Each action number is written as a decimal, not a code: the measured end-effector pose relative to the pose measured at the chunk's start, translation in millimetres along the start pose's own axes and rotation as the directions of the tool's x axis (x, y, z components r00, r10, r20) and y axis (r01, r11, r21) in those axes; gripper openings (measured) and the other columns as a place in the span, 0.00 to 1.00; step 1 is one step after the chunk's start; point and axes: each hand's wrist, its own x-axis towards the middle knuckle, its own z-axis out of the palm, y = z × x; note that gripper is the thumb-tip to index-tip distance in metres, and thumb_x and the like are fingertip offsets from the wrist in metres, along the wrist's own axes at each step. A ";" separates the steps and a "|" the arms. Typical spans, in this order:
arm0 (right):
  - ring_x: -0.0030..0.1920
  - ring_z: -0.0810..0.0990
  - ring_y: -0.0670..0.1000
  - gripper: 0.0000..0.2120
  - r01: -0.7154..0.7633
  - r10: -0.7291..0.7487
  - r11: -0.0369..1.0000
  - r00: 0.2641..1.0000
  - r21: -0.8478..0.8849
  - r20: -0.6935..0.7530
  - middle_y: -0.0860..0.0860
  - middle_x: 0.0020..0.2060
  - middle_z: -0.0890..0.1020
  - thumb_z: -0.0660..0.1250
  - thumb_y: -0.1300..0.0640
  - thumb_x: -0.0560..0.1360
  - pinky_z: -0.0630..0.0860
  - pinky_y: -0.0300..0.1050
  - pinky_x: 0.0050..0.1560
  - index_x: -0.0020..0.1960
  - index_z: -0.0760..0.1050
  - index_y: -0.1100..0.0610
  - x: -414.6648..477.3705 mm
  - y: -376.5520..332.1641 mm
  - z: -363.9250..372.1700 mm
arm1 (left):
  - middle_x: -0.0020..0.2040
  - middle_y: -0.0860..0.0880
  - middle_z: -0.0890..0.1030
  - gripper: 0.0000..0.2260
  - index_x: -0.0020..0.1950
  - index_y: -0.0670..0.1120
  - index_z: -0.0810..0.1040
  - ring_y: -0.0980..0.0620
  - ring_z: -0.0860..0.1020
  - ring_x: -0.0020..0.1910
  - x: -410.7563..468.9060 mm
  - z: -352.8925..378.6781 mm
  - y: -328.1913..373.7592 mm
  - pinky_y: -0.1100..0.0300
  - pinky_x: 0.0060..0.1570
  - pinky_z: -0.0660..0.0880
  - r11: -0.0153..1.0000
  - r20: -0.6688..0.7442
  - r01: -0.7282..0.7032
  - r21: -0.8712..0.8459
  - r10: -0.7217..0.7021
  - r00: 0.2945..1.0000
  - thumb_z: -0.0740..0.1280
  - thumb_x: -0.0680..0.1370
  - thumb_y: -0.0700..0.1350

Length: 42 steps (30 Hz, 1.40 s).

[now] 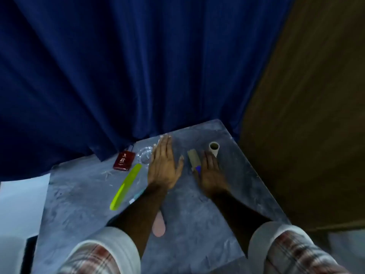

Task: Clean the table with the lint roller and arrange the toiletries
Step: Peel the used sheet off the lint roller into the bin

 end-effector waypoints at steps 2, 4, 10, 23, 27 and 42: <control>0.77 0.67 0.59 0.32 -0.049 0.049 0.998 0.998 0.030 -0.032 0.60 0.77 0.67 0.57 0.41 0.83 0.68 0.55 0.74 0.80 0.60 0.61 -0.3 6.6 12.9 | 0.88 0.39 0.60 0.35 0.88 0.39 0.58 0.41 0.59 0.88 -1.2 17.9 -0.5 0.43 0.87 0.57 0.999 0.056 0.048 -0.017 -0.047 0.997 0.57 0.86 0.59; 0.68 0.77 0.60 0.28 -0.065 0.062 0.997 0.996 -0.039 -0.061 0.60 0.69 0.76 0.62 0.43 0.82 0.77 0.54 0.64 0.74 0.70 0.62 -4.7 14.5 29.4 | 0.87 0.40 0.62 0.38 0.87 0.40 0.59 0.41 0.61 0.87 -7.3 37.5 -2.4 0.44 0.86 0.58 0.995 0.117 0.102 0.005 -0.101 0.988 0.50 0.84 0.62; 0.49 0.83 0.61 0.20 -0.041 0.057 0.982 0.995 -0.184 0.086 0.58 0.49 0.84 0.69 0.45 0.76 0.79 0.53 0.52 0.59 0.81 0.59 14.8 42.3 54.8 | 0.84 0.37 0.68 0.36 0.84 0.39 0.66 0.39 0.64 0.86 -4.0 86.2 -5.7 0.43 0.86 0.57 0.978 0.267 0.208 0.024 -0.207 0.941 0.52 0.83 0.61; 0.64 0.77 0.61 0.19 -0.067 0.070 0.998 0.978 -0.021 0.199 0.58 0.59 0.81 0.64 0.49 0.78 0.71 0.52 0.68 0.63 0.77 0.59 42.0 43.5 66.8 | 0.69 0.40 0.84 0.21 0.73 0.41 0.80 0.40 0.80 0.70 25.6 118.0 0.7 0.55 0.70 0.71 0.668 0.309 0.608 -0.428 -0.524 0.794 0.70 0.82 0.49; 0.56 0.79 0.64 0.13 0.008 -0.016 0.995 0.997 0.104 0.079 0.60 0.53 0.82 0.68 0.55 0.78 0.74 0.54 0.59 0.58 0.79 0.62 29.6 39.0 51.8 | 0.64 0.39 0.86 0.19 0.71 0.42 0.78 0.39 0.85 0.62 27.6 109.4 6.9 0.51 0.62 0.83 0.197 0.413 0.704 -0.682 -0.691 0.593 0.76 0.81 0.44; 0.52 0.78 0.59 0.15 0.439 -0.433 0.894 0.898 0.094 -0.080 0.55 0.52 0.80 0.57 0.55 0.84 0.73 0.54 0.53 0.60 0.79 0.59 30.0 -1.6 -25.6 | 0.50 0.53 0.90 0.16 0.64 0.45 0.79 0.52 0.90 0.48 -40.2 8.2 7.0 0.58 0.40 0.86 -0.200 0.377 0.344 -0.918 -0.715 0.589 0.77 0.78 0.43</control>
